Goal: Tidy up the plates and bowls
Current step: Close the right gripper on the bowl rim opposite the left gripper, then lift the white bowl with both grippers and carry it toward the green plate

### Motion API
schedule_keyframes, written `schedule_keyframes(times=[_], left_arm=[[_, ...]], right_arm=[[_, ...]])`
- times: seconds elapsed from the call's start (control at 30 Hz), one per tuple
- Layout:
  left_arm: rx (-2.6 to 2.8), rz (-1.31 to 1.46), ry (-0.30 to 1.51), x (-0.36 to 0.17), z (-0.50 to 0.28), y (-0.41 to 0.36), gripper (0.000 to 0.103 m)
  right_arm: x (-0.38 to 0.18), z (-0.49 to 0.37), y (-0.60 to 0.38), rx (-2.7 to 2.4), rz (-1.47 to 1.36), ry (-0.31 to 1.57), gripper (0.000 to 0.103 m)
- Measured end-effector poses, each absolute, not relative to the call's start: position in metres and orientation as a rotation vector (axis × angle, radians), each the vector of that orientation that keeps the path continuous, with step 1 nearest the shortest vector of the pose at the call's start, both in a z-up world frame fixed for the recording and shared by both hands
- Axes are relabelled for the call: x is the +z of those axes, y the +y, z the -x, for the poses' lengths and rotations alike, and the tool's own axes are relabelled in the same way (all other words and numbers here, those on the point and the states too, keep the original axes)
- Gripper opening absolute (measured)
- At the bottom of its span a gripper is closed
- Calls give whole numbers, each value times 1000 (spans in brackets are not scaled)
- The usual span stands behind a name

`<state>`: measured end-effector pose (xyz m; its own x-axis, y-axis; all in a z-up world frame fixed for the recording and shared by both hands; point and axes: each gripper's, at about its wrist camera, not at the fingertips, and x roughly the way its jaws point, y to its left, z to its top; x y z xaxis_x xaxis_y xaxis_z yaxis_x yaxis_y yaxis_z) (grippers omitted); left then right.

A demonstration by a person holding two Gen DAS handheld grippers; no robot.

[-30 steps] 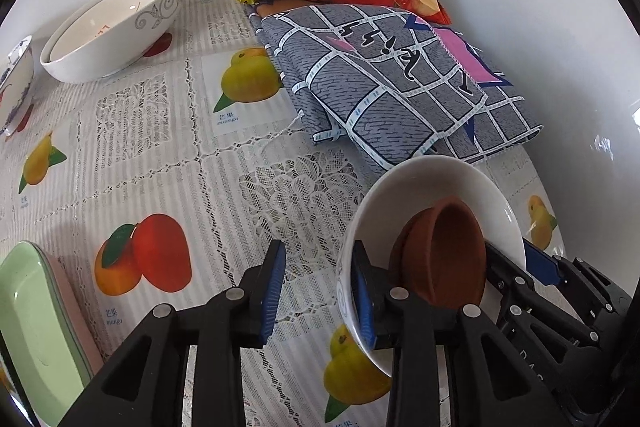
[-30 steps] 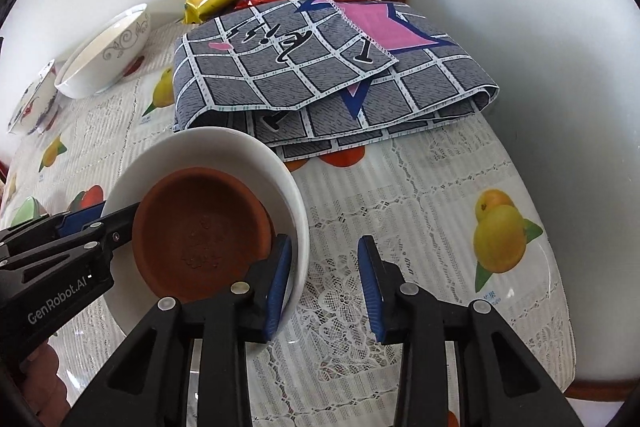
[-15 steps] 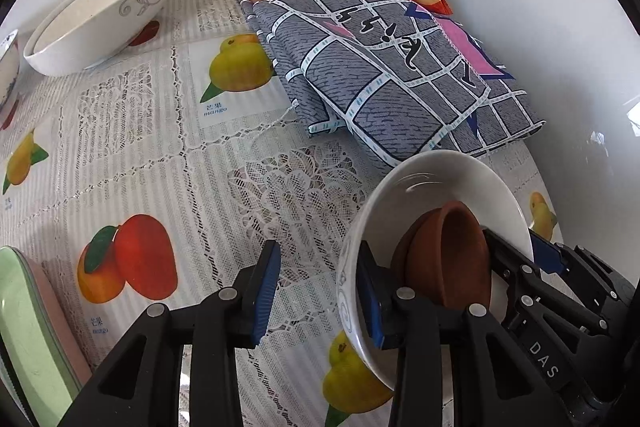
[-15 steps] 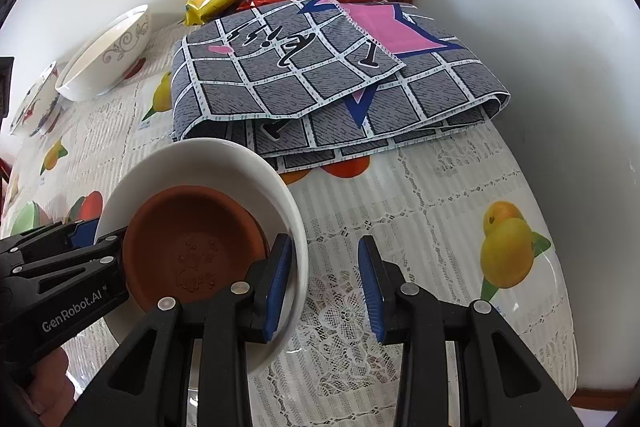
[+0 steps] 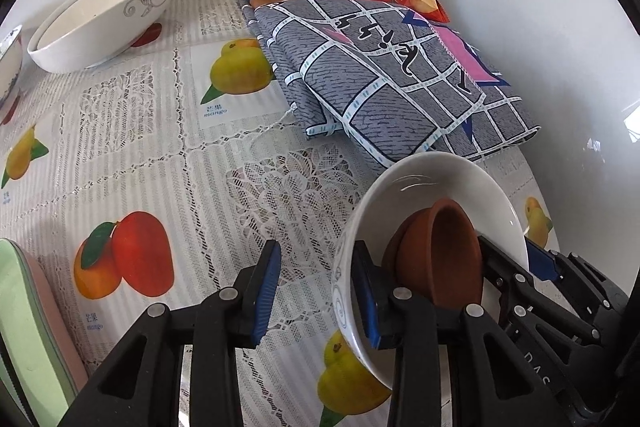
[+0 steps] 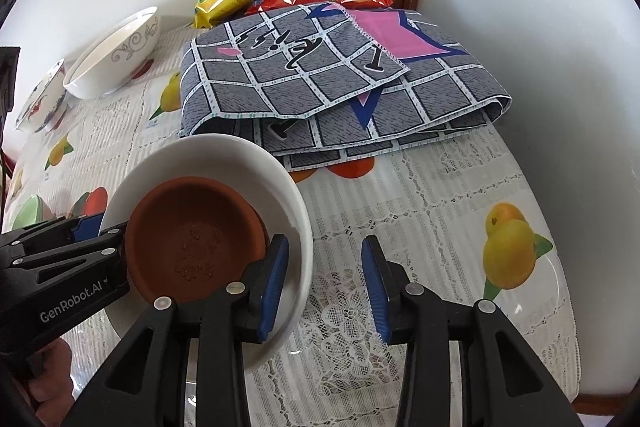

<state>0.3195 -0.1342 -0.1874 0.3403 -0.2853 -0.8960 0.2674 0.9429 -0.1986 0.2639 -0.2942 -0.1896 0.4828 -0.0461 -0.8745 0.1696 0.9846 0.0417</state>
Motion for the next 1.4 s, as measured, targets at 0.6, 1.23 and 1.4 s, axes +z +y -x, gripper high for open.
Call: schedule_keyframes(times=[0.6,1.23,1.4], left_arm=[[-382,10,1173,-189,-315,-145,11],[-394,31,1122,-169,-293,-128,11],[-390,40,1102,-153,-287,-120,11]], right_arm=[[-191,-263,-289,-135,-175,1055,18],[-175,-242,-287,-148,-273,1007,9],[-158,-236,-281,-143,-276,986,9]])
